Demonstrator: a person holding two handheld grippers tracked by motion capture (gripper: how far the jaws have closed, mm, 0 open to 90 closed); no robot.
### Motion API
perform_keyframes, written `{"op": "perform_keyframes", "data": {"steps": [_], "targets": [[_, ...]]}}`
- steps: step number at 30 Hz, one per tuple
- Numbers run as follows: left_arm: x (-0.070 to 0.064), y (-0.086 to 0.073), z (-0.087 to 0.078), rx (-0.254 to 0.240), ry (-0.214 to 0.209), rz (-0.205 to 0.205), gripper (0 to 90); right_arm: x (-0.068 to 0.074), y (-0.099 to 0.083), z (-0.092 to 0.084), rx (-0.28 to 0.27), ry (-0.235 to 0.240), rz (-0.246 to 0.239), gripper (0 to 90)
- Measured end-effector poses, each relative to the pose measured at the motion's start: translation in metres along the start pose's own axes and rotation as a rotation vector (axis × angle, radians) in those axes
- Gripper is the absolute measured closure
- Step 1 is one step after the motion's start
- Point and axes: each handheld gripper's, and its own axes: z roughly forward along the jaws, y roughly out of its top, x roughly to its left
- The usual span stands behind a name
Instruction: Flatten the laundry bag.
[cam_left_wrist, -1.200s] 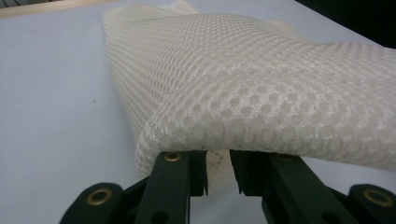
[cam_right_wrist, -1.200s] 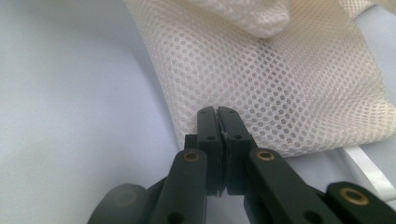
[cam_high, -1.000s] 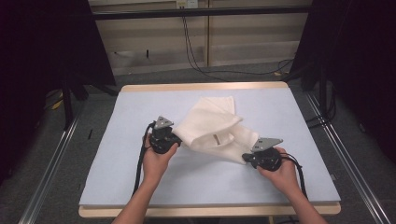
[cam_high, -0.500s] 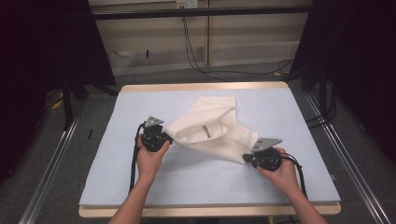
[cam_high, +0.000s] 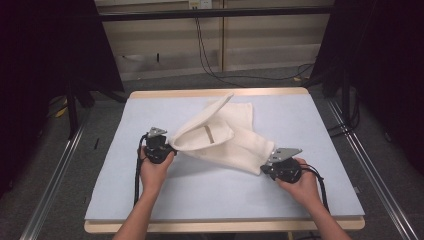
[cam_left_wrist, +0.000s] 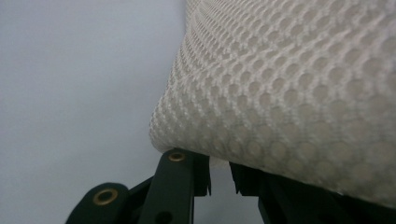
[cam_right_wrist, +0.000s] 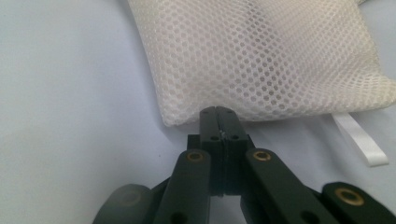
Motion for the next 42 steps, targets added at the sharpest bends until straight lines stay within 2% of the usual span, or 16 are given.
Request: {"op": "perform_keyframes", "data": {"steps": [3, 4, 6, 8, 10, 18, 26, 31, 33, 35, 36, 37, 40, 42], "targets": [[0.002, 0.000, 0.001, 0.000, 0.001, -0.003, 79.3, 0.000, 0.000, 0.000, -0.001, -0.001, 0.001, 90.0], [0.004, 0.000, 0.001, -0.006, 0.013, -0.017, 79.1, -0.001, 0.000, 0.000, -0.003, -0.003, 0.002, 90.0], [0.008, -0.001, 0.002, -0.002, 0.035, -0.011, 78.0, -0.001, 0.000, 0.000, -0.008, 0.000, -0.001, 90.0], [0.009, -0.001, 0.002, 0.004, 0.032, -0.012, 77.9, -0.001, 0.000, 0.000, -0.009, 0.001, 0.000, 90.0], [0.015, -0.004, 0.004, 0.008, 0.046, -0.036, 77.9, -0.001, -0.001, 0.001, -0.011, 0.006, 0.003, 90.0], [0.025, -0.012, 0.009, 0.021, 0.077, -0.055, 77.9, -0.002, -0.001, 0.001, -0.019, 0.006, 0.010, 89.3], [0.025, -0.015, 0.006, 0.013, 0.073, -0.049, 76.5, -0.003, -0.001, 0.001, -0.018, -0.010, 0.020, 83.7], [0.023, -0.020, -0.003, 0.009, 0.064, -0.034, 69.6, -0.004, 0.005, -0.006, -0.057, -0.003, 0.066, 68.7], [0.020, -0.022, -0.006, 0.014, 0.043, -0.029, 65.3, -0.005, 0.008, -0.010, -0.070, 0.002, 0.080, 61.0], [0.016, -0.023, -0.008, 0.032, 0.024, -0.007, 57.5, -0.006, 0.011, -0.014, -0.098, -0.006, 0.107, 54.1], [0.016, -0.023, -0.008, 0.032, 0.024, -0.007, 55.4, -0.006, 0.011, -0.014, -0.098, -0.006, 0.107, 54.1], [0.013, -0.025, -0.011, 0.048, 0.000, 0.012, 52.6, -0.009, 0.014, -0.016, -0.111, -0.001, 0.141, 47.1], [0.010, -0.027, -0.015, 0.076, -0.034, 0.020, 41.7, -0.013, 0.019, -0.015, -0.120, -0.011, 0.159, 42.3], [0.009, -0.028, -0.017, 0.086, -0.032, 0.032, 38.4, -0.015, 0.021, -0.014, -0.126, -0.020, 0.171, 41.1]]}}
